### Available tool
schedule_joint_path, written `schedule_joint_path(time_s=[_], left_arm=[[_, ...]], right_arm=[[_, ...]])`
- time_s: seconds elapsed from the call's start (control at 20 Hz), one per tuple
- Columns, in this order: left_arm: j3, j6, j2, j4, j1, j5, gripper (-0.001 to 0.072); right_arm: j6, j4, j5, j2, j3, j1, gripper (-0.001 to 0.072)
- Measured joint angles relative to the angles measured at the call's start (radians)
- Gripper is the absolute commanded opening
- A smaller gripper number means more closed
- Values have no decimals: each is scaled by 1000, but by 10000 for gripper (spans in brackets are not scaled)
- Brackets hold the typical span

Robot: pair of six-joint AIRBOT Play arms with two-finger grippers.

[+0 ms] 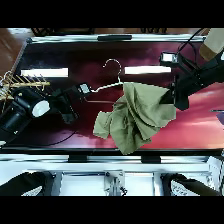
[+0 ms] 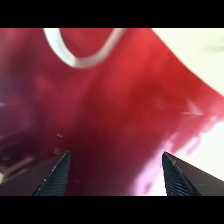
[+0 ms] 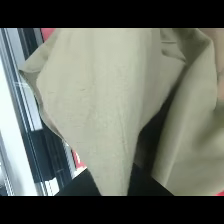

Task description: Fold the shirts.

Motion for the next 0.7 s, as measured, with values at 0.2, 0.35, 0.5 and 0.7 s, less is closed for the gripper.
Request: schedule_joint_path(time_s=[0.2,0.35,0.5,0.7], left_arm=[[-5,-75,9,-187,93,-42,596],[-58,-146,39,-405,154,8,593],[-148,-234,62,-555,120,94,514],[-220,-347,38,-631,-77,271,438]], right_arm=[[55,2,2,8,0,1,46],[105,-21,3,11,0,1,47],[156,-47,5,11,0,1,47],[243,-63,5,11,0,1,47]])
